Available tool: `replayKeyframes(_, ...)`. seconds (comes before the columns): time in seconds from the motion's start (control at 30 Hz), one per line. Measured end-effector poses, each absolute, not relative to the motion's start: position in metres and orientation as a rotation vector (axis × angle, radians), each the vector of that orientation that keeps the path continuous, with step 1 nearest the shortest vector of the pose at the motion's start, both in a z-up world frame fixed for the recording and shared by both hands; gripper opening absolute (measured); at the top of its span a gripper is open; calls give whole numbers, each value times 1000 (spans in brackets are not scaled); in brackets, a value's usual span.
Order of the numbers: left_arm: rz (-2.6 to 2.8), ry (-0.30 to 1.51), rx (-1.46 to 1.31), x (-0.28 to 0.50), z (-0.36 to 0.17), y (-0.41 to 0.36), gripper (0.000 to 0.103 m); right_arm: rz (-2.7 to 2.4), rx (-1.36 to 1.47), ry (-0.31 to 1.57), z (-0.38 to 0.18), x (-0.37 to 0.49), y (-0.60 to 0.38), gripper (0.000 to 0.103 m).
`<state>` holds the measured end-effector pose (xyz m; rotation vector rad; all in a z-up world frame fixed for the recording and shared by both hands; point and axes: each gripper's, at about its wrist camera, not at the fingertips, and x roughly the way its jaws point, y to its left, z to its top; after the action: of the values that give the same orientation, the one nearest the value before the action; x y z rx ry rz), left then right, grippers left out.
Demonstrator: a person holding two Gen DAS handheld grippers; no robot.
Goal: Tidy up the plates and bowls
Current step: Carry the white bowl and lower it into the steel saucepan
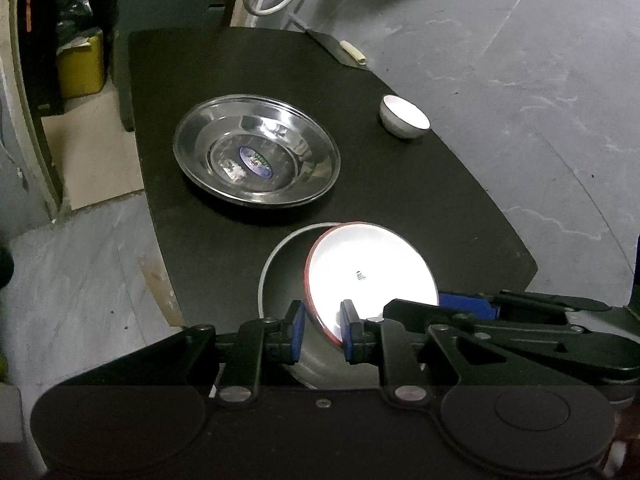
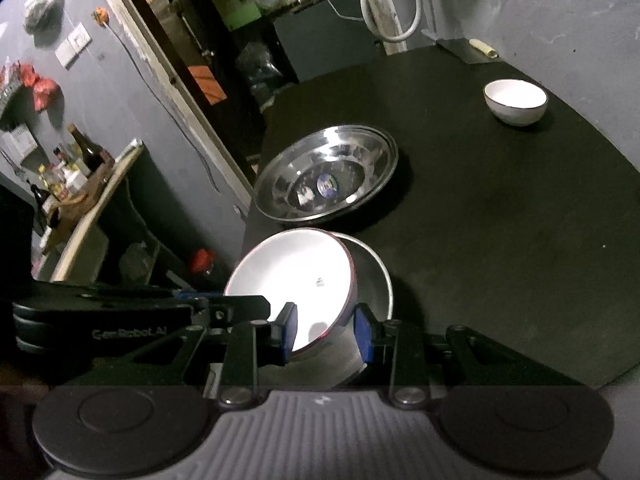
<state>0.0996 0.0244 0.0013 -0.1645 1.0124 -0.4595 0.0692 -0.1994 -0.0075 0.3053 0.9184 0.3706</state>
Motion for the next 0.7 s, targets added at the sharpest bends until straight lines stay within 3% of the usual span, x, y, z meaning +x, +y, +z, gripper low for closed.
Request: replayKeyframes(0.7,-419,1082,-128,106,-9,13,20,375,279,956,-14,78,-197,36)
